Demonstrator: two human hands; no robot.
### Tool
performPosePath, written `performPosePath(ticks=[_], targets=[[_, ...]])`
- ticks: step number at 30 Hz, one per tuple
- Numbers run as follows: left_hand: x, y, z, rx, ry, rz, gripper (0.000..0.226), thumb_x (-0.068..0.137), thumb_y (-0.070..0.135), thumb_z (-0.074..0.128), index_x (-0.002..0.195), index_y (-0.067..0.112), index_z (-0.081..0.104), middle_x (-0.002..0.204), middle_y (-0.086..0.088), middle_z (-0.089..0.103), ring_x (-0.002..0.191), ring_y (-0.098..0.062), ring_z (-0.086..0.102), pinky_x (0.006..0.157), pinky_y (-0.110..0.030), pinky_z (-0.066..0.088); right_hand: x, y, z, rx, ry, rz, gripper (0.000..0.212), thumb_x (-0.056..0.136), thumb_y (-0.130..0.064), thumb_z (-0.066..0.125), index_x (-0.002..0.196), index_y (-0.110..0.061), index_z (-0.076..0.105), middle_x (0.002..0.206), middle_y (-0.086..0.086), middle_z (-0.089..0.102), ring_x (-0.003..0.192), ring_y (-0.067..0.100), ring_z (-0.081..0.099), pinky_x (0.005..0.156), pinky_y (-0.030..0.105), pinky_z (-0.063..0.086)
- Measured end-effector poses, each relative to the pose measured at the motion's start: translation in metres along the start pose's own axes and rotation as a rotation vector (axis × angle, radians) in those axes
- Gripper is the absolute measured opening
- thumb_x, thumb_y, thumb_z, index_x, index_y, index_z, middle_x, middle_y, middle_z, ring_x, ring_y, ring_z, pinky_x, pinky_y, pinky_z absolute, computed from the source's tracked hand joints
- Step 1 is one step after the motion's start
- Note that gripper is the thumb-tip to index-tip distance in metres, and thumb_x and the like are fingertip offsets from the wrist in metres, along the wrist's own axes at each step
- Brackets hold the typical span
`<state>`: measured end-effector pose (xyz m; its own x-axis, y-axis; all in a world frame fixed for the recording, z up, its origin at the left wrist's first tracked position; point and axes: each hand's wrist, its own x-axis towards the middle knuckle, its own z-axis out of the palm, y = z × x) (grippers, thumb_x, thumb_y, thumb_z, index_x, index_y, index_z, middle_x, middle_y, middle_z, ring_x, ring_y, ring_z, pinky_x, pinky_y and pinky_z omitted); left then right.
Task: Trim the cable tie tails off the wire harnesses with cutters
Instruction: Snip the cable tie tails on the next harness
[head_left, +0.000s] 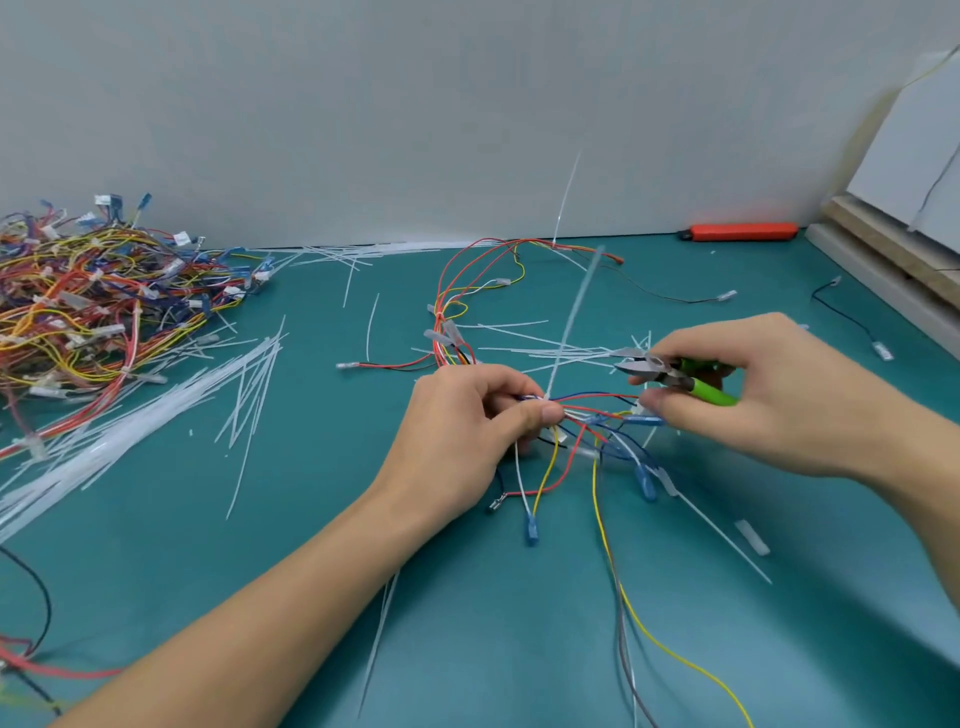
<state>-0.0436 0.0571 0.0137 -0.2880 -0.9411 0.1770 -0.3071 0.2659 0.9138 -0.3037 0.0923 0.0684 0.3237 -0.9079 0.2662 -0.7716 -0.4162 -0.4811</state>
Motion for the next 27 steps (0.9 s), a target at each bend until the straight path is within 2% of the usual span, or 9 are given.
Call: performPosePath(ticks=[2, 5, 7, 10, 15, 17, 21, 25, 27], targets=[[0.000, 0.001, -0.001, -0.026, -0.017, -0.007, 0.009, 0.089, 0.021, 0.080, 0.083, 0.017, 0.073, 0.064, 0.000, 0.072, 0.056, -0.014, 0.068, 0.054, -0.012, 0.044, 0.000, 0.001, -0.003, 0.003, -0.023, -0.004, 0.005, 0.088, -0.035, 0.070, 0.090, -0.031, 0.073, 0.072, 0.000, 0.065, 0.068, 0.025, 0.055, 0.070, 0.046, 0.049], [0.001, 0.001, -0.003, -0.037, -0.067, 0.012, 0.007, 0.091, 0.015, 0.077, 0.085, 0.017, 0.073, 0.067, 0.000, 0.072, 0.063, -0.021, 0.073, 0.054, -0.020, 0.049, 0.001, 0.002, -0.003, -0.056, -0.023, 0.015, 0.006, 0.090, -0.037, 0.068, 0.090, -0.032, 0.072, 0.073, -0.002, 0.066, 0.066, 0.023, 0.055, 0.067, 0.047, 0.053], [0.000, 0.001, -0.003, -0.010, -0.121, 0.039, 0.006, 0.093, 0.012, 0.074, 0.088, 0.016, 0.073, 0.070, 0.000, 0.073, 0.065, -0.016, 0.073, 0.056, -0.022, 0.052, 0.001, -0.001, -0.001, -0.079, -0.043, 0.037, 0.009, 0.090, -0.038, 0.067, 0.091, -0.031, 0.071, 0.074, -0.001, 0.065, 0.067, 0.024, 0.054, 0.067, 0.049, 0.054], [-0.001, 0.001, -0.003, 0.030, -0.192, 0.078, 0.007, 0.096, 0.009, 0.069, 0.093, 0.015, 0.073, 0.073, 0.004, 0.074, 0.068, -0.010, 0.073, 0.061, -0.016, 0.051, 0.001, -0.008, 0.000, -0.154, -0.104, 0.050, 0.023, 0.081, -0.045, 0.056, 0.095, -0.032, 0.069, 0.078, -0.002, 0.065, 0.070, 0.023, 0.055, 0.065, 0.051, 0.053], [-0.002, 0.003, -0.006, 0.068, -0.251, 0.143, 0.008, 0.098, 0.006, 0.066, 0.096, 0.009, 0.074, 0.071, 0.012, 0.072, 0.065, -0.003, 0.069, 0.066, -0.012, 0.049, 0.004, -0.018, 0.010, -0.164, -0.210, 0.027, 0.034, 0.078, -0.052, 0.050, 0.107, -0.048, 0.066, 0.085, -0.012, 0.069, 0.080, 0.013, 0.060, 0.069, 0.044, 0.055], [-0.002, 0.004, -0.008, 0.055, -0.262, 0.130, 0.009, 0.098, 0.006, 0.066, 0.095, 0.010, 0.074, 0.073, 0.006, 0.073, 0.067, -0.006, 0.070, 0.064, -0.018, 0.052, 0.005, -0.019, 0.013, -0.144, -0.232, 0.013, 0.037, 0.078, -0.062, 0.047, 0.107, -0.050, 0.067, 0.086, -0.014, 0.070, 0.083, 0.011, 0.061, 0.070, 0.042, 0.055], [-0.003, 0.006, -0.009, 0.026, -0.293, 0.133, 0.011, 0.095, 0.014, 0.066, 0.088, 0.017, 0.073, 0.081, -0.007, 0.073, 0.071, -0.016, 0.068, 0.072, -0.048, 0.060, 0.006, -0.017, 0.018, -0.113, -0.227, -0.001, 0.037, 0.080, -0.066, 0.049, 0.103, -0.047, 0.070, 0.084, -0.012, 0.070, 0.077, 0.013, 0.060, 0.066, 0.042, 0.054], [-0.003, 0.006, -0.008, 0.011, -0.294, 0.135, 0.014, 0.091, 0.022, 0.065, 0.081, 0.027, 0.073, 0.086, -0.012, 0.074, 0.076, -0.031, 0.069, 0.075, -0.054, 0.058, 0.005, -0.010, 0.021, -0.099, -0.206, 0.021, 0.011, 0.085, -0.044, 0.065, 0.094, -0.044, 0.071, 0.074, -0.006, 0.065, 0.066, 0.016, 0.052, 0.062, 0.042, 0.054], [-0.003, 0.005, -0.008, 0.011, -0.290, 0.136, 0.014, 0.091, 0.023, 0.065, 0.080, 0.028, 0.073, 0.085, -0.012, 0.073, 0.077, -0.032, 0.069, 0.075, -0.054, 0.057, 0.005, -0.009, 0.022, -0.100, -0.201, 0.025, 0.005, 0.089, -0.039, 0.069, 0.092, -0.042, 0.071, 0.072, -0.005, 0.063, 0.064, 0.015, 0.047, 0.059, 0.041, 0.054]])
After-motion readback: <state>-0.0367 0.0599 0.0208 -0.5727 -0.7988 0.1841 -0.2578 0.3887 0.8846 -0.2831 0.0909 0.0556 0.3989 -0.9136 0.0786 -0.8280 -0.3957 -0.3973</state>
